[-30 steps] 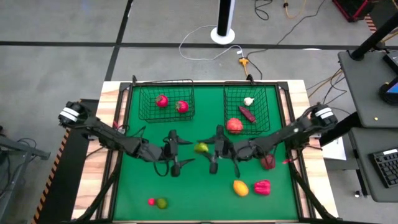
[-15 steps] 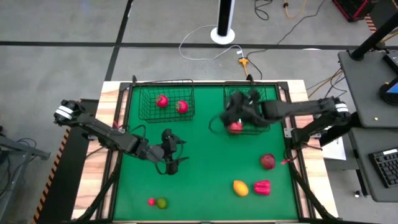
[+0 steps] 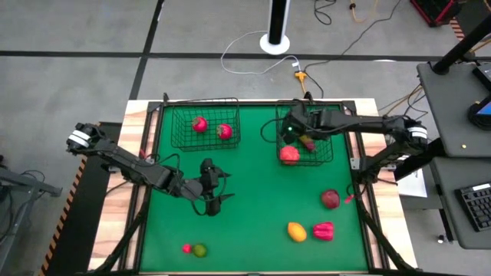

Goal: Sort produce into baskets
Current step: Put the green cucumber into the right wire basket, then put the yellow lemon into the left wire basket

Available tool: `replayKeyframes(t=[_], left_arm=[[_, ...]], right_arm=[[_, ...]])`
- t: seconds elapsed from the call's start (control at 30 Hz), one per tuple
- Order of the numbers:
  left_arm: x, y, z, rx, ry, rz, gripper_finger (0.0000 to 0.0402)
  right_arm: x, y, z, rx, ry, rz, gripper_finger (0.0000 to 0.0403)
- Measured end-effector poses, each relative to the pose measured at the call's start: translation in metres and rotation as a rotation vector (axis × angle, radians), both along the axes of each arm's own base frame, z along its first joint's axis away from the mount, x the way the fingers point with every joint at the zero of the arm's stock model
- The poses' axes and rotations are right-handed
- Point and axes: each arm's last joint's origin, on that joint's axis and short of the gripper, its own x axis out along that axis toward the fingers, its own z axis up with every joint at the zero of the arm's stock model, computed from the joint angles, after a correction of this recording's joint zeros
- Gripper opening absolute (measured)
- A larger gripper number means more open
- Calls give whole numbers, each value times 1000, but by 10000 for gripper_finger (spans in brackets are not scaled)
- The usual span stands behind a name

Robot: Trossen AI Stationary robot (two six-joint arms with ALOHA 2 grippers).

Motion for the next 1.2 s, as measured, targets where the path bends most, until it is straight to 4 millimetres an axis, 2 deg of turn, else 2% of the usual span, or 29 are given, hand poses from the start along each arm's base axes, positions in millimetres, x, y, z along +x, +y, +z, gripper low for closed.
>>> replayKeyframes(t=[0.2, 0.4, 0.53, 0.63, 0.73, 0.87, 1.03, 1.2], left_arm=[[0, 0, 0, -11, -3, 6, 316], [0, 0, -1, -23, -3, 11, 316], [0, 0, -1, -26, -4, 13, 316], [0, -1, -1, -48, -5, 14, 316], [0, -2, -3, -49, 2, 12, 316], [1, -2, -6, -38, 11, 9, 316], [2, -3, -8, -35, 16, 12, 316], [2, -3, -8, -42, 15, 17, 316]], right_arm=[[0, 2, -10, 38, -31, 21, 207], [0, 2, -12, 41, -31, 22, 250], [1, 4, -1, 50, -69, 46, 274], [3, 14, 10, 105, -128, 107, 287], [5, 31, 21, 181, -185, 203, 295], [7, 65, 29, 308, -250, 334, 299], [9, 116, 26, 533, -276, 428, 294], [11, 168, 15, 839, -249, 425, 294]])
